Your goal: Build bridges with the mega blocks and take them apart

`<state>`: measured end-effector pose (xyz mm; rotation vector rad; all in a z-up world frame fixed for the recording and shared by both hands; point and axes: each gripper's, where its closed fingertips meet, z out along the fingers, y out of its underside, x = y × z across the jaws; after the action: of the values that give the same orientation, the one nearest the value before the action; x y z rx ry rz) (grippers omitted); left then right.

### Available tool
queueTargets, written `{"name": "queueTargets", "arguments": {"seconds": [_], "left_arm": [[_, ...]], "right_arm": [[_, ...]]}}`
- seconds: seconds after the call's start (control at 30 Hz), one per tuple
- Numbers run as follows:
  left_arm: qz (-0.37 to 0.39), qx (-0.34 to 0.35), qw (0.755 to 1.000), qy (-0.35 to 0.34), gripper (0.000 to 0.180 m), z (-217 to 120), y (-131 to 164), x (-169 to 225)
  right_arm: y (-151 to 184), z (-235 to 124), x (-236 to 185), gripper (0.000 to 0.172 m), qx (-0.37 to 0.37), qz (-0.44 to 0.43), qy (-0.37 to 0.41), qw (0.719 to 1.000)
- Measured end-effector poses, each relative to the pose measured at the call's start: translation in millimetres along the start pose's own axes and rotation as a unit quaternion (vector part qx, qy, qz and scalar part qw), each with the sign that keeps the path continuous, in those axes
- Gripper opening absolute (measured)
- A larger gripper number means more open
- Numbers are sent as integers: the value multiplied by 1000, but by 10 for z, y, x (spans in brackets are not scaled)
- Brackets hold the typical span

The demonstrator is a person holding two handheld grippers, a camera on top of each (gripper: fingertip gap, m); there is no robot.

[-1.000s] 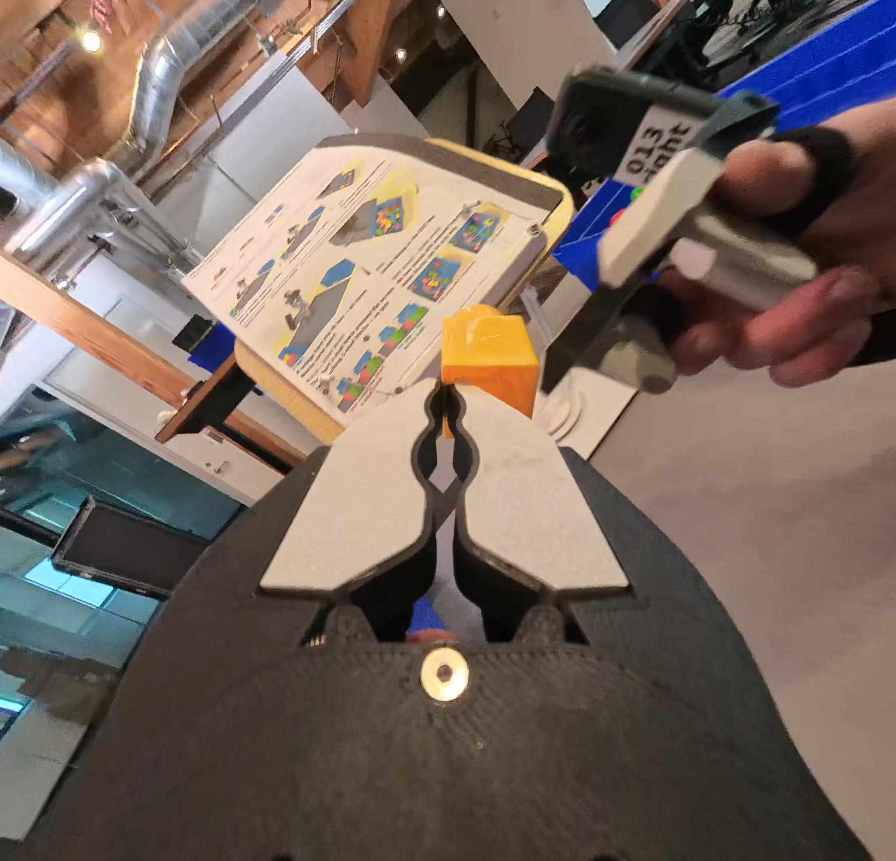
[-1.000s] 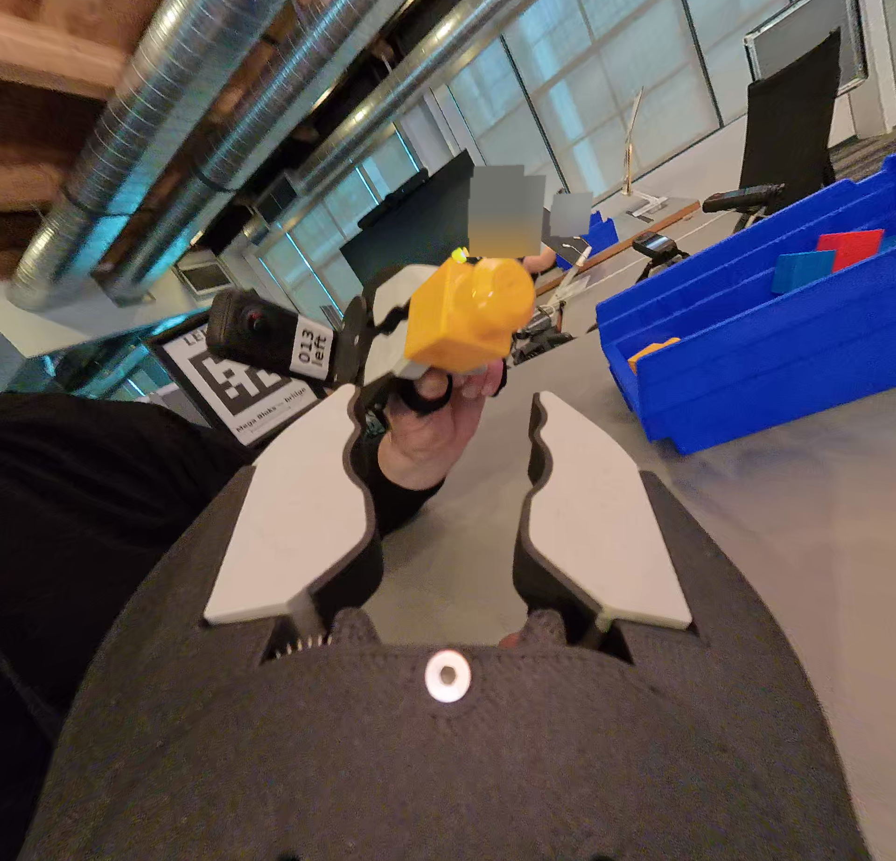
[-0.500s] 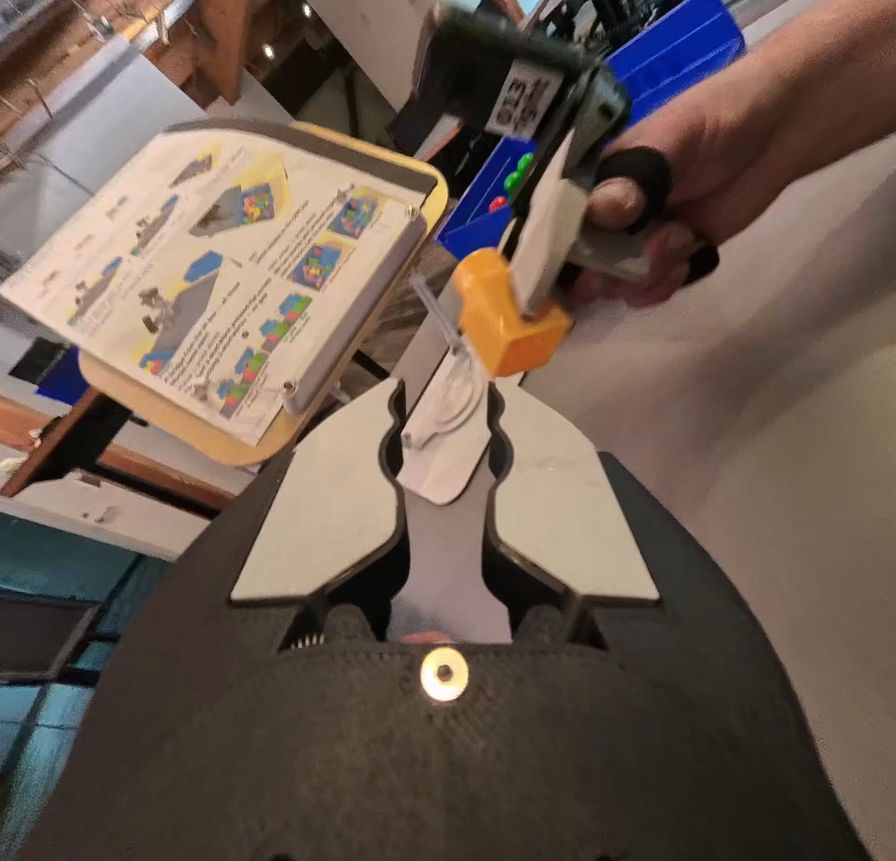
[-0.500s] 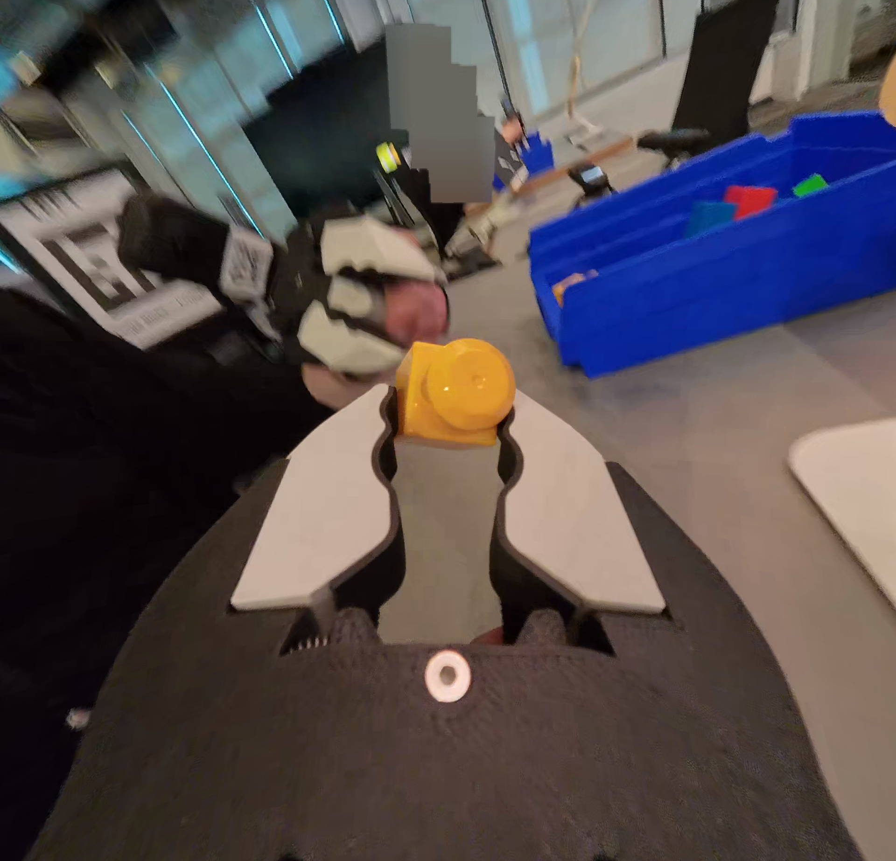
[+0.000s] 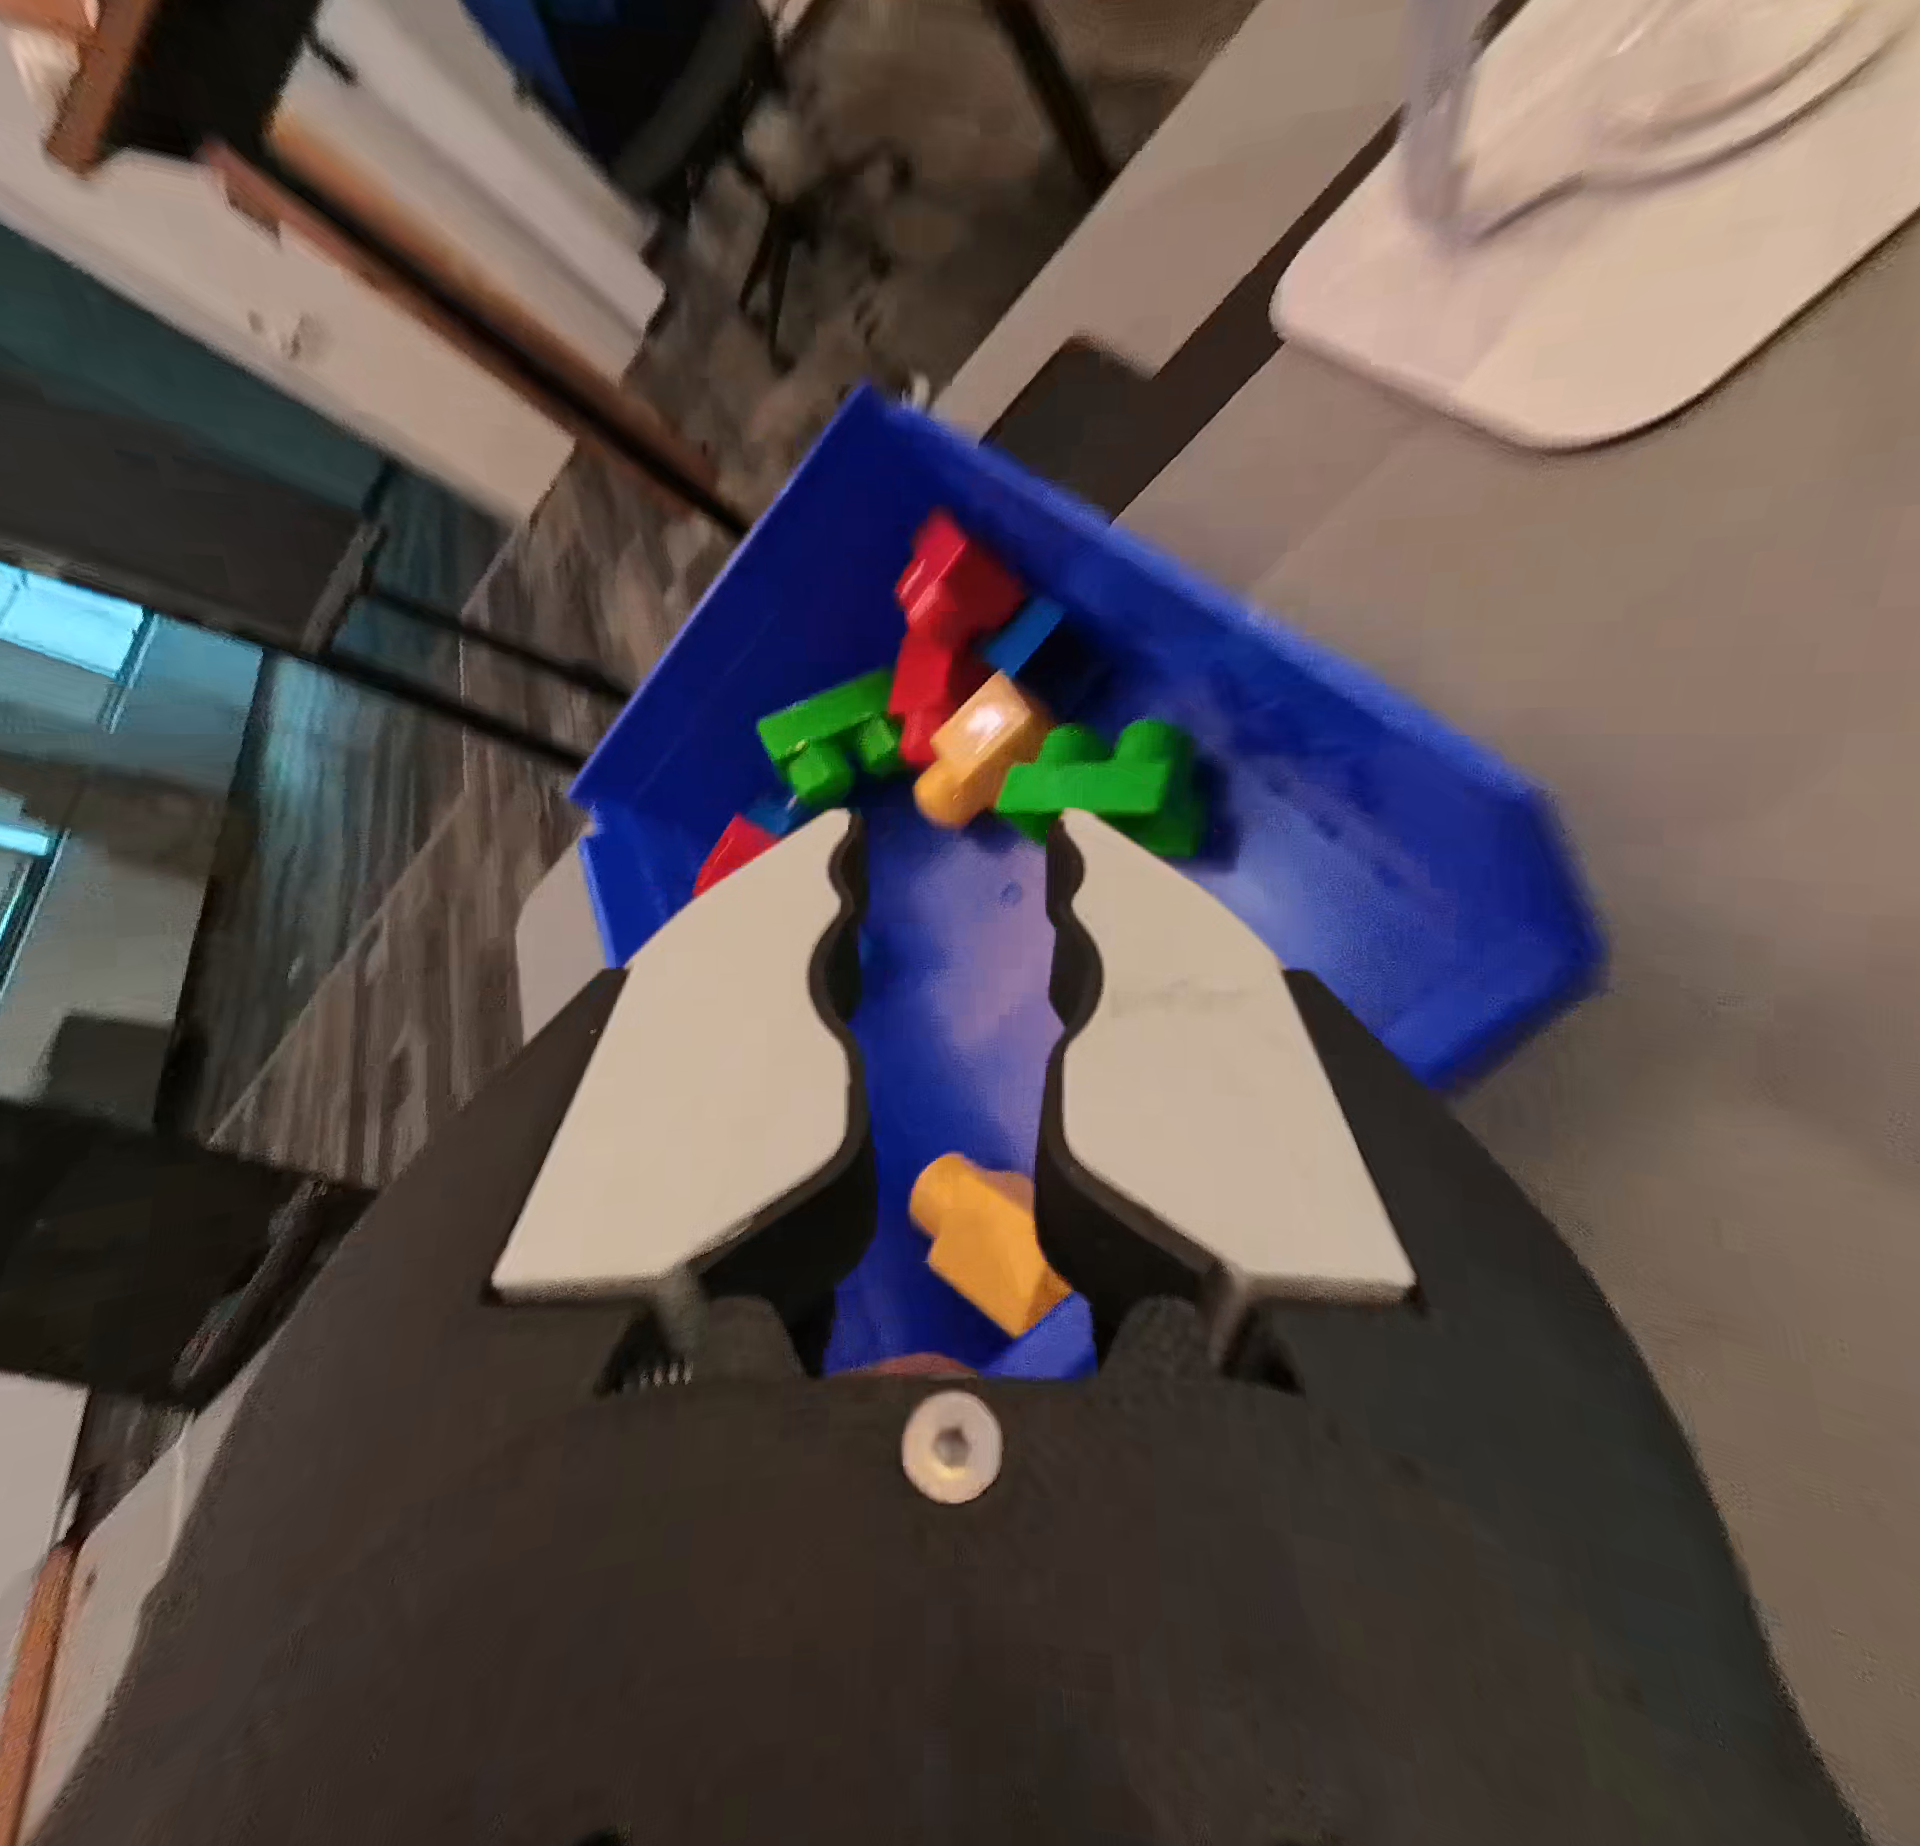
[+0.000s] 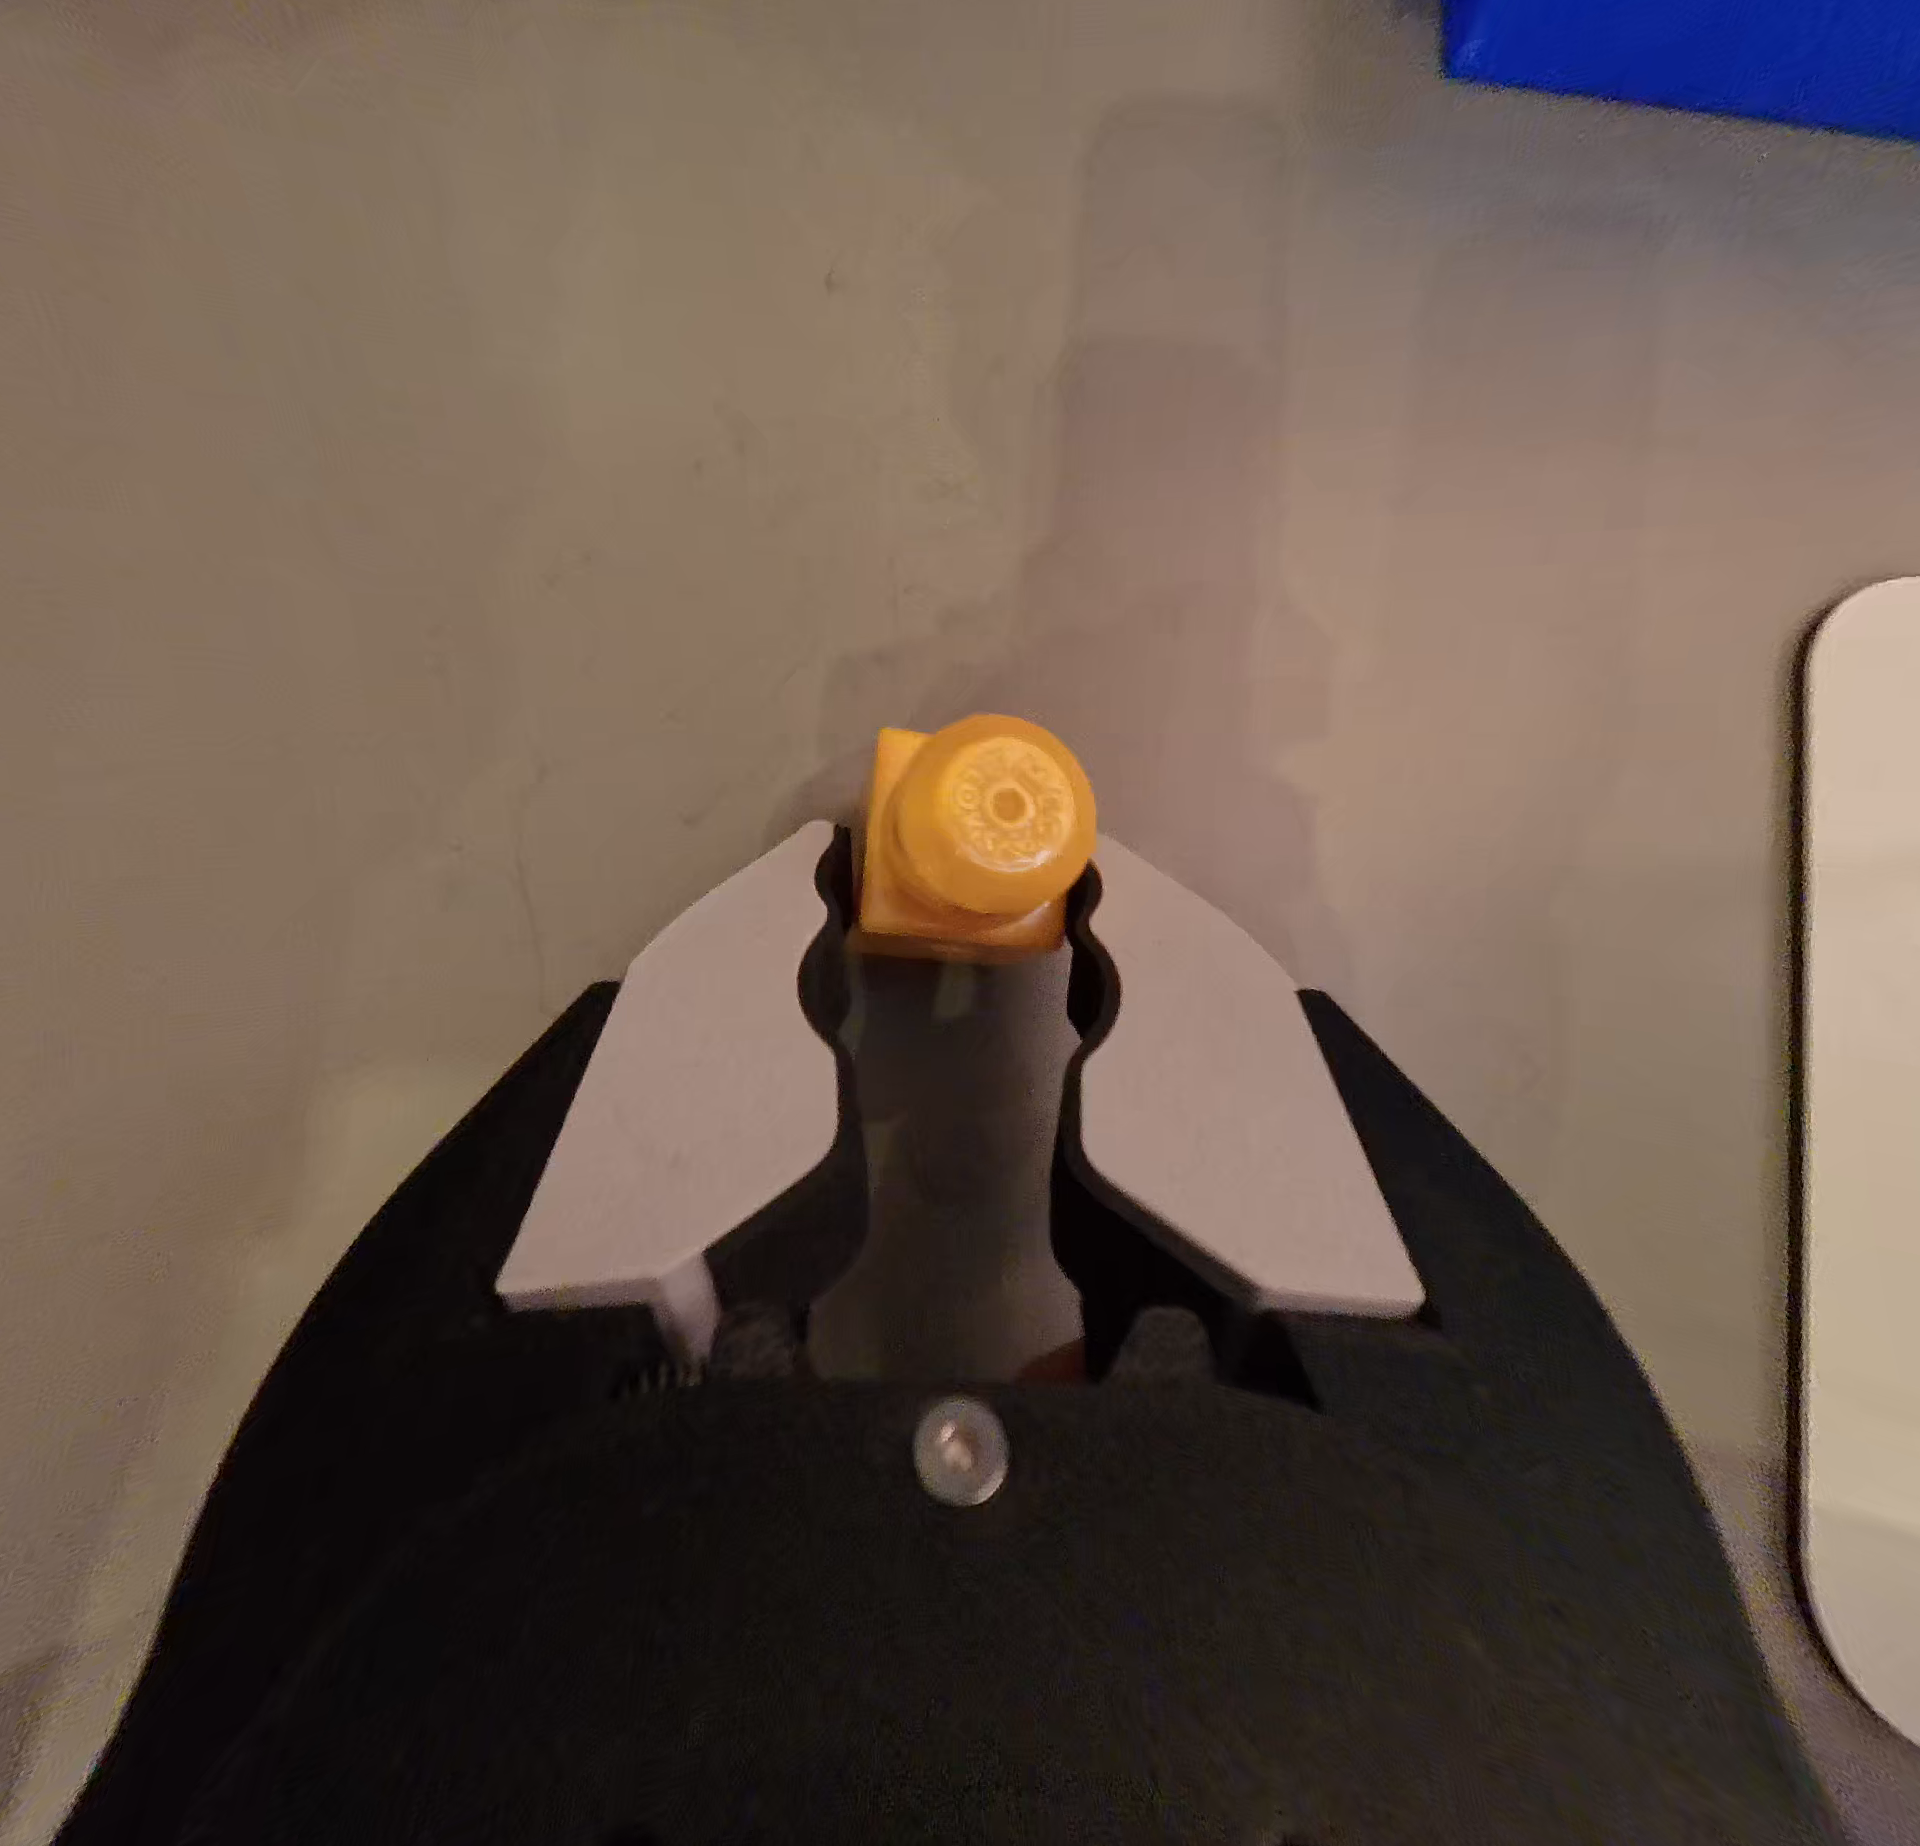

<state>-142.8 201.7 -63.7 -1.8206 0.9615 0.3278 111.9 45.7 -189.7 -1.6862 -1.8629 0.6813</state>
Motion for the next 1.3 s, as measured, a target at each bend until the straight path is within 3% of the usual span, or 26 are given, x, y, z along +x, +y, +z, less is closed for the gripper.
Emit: {"name": "queueTargets", "arguments": {"seconds": [0.13,0.33,0.6,0.67,0.73,0.87,0.93,1.03,1.17,1.3], "left_arm": [[31,-112,993,1,33,383,350,-311],[109,-264,956,61,33,896,885,-573],[185,-353,913,90,44,1254,1236,-739],[218,-372,899,73,35,1279,1262,-792],[222,-364,901,82,19,1321,1213,-726],[251,-358,896,78,14,1374,1234,-638],[228,-358,898,116,2,1371,1289,-483],[262,-371,886,92,2,1376,1331,-503],[242,-343,904,81,2,1339,1181,-498],[181,-250,949,66,2,1110,794,-478]], "right_arm": [[67,49,1,56,-22,-23,12,999],[15,16,20,54,7,-26,16,1000],[46,77,-29,51,17,-15,-8,1000],[43,76,-26,51,22,-12,-10,1000],[47,75,-21,50,22,-11,-10,1000],[26,58,-17,49,31,-6,-14,999],[19,50,-11,49,33,-6,-13,999],[14,47,-12,49,35,-5,-13,999],[-10,17,3,50,44,-3,-13,999],[-97,-106,74,55,77,16,-8,997]]}}
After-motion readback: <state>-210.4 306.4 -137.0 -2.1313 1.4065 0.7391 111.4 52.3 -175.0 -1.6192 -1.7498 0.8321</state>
